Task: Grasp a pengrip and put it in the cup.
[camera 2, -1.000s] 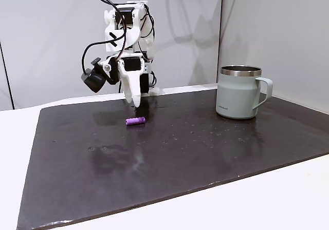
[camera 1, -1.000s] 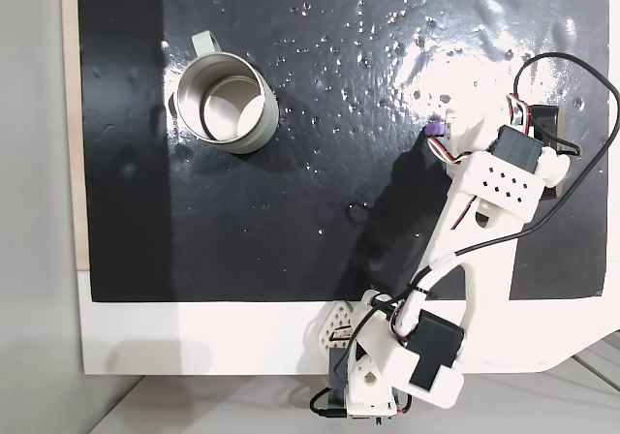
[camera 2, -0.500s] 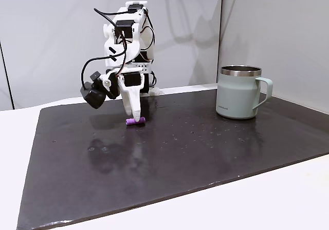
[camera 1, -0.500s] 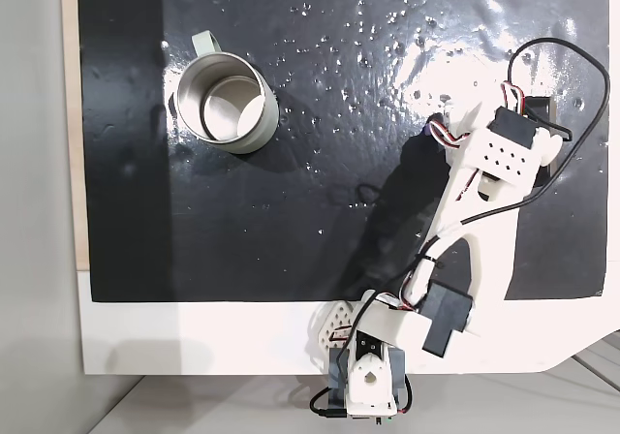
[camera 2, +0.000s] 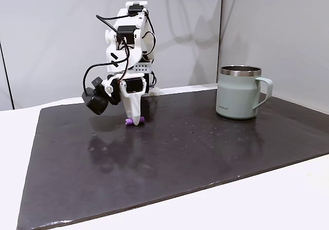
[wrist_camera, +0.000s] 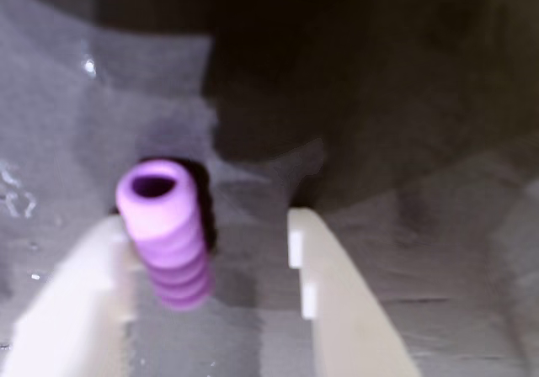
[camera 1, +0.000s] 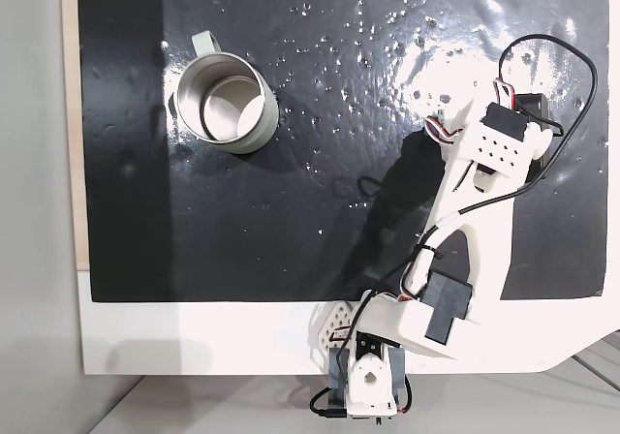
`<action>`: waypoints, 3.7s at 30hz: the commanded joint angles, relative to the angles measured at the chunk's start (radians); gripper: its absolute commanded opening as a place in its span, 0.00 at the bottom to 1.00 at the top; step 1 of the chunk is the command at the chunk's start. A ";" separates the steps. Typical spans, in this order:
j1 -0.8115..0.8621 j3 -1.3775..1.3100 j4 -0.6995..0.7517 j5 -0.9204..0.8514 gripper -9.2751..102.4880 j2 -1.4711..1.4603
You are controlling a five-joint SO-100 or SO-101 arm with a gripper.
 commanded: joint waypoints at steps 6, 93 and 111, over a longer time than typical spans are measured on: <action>0.003 -0.066 -0.015 -0.029 0.08 -0.005; -0.930 -1.055 0.535 0.479 0.11 -0.002; -0.920 -1.011 0.537 0.482 0.37 0.044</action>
